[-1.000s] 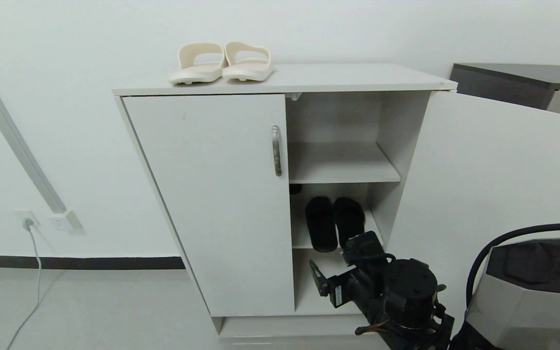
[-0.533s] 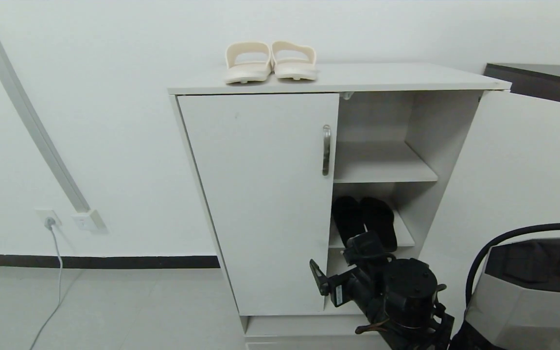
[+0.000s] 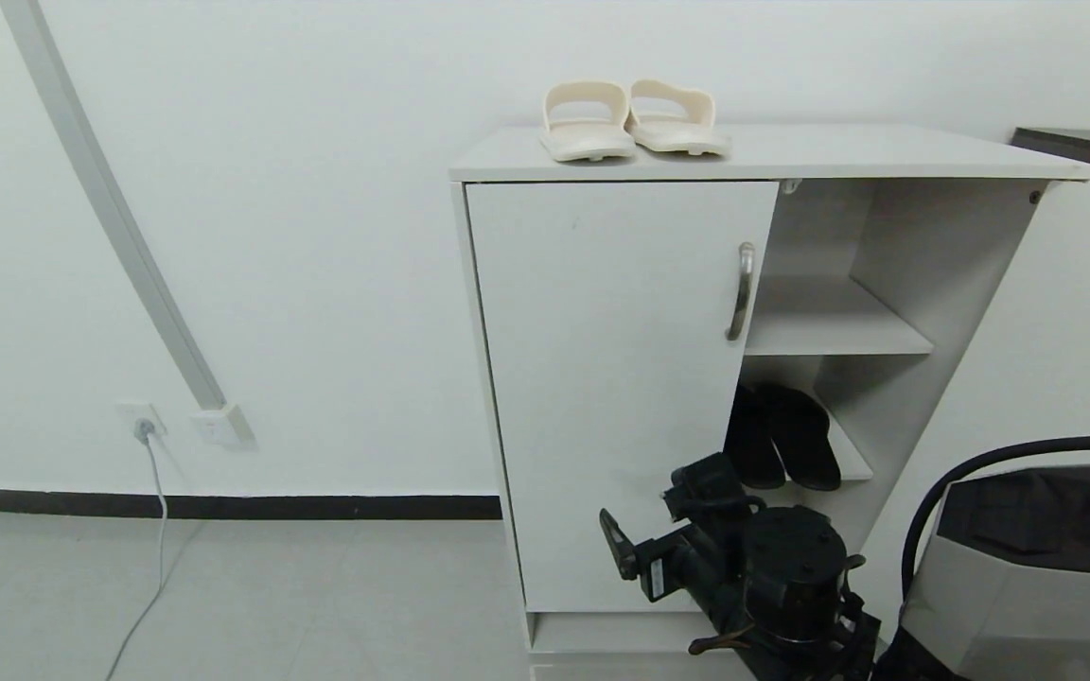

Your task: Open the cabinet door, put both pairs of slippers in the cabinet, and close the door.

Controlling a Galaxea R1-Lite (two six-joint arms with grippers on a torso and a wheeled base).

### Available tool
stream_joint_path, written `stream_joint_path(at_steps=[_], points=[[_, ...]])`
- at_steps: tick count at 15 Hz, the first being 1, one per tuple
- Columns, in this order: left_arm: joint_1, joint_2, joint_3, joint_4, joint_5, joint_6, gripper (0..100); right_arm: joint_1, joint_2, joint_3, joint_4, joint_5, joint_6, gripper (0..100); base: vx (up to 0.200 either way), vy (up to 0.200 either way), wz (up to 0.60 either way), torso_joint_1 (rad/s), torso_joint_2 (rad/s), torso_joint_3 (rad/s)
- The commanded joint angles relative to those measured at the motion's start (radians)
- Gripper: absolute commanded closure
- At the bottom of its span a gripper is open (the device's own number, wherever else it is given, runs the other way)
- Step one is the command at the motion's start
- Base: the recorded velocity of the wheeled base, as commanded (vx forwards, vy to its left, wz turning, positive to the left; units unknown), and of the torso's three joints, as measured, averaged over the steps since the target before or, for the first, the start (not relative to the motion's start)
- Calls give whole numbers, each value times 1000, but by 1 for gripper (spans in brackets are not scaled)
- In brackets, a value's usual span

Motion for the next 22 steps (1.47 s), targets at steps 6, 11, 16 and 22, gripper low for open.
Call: stream_joint_path(at_steps=[6, 11, 16, 22], points=[[1, 2, 1, 0, 2, -2, 100, -18, 18, 55, -53, 2, -20, 0, 0, 0, 0, 0, 0, 0], [1, 2, 1, -2, 0, -2, 100, -23, 12, 54, -53, 4, -48, 0, 0, 0, 0, 0, 0, 0], [1, 2, 1, -2, 0, -2, 100, -30, -11, 12, -53, 4, -53, 0, 0, 0, 0, 15, -145, -129], [1, 2, 1, -2, 0, -2, 100, -53, -11, 22, -53, 7, -67, 0, 0, 0, 0, 87, -432, -342]])
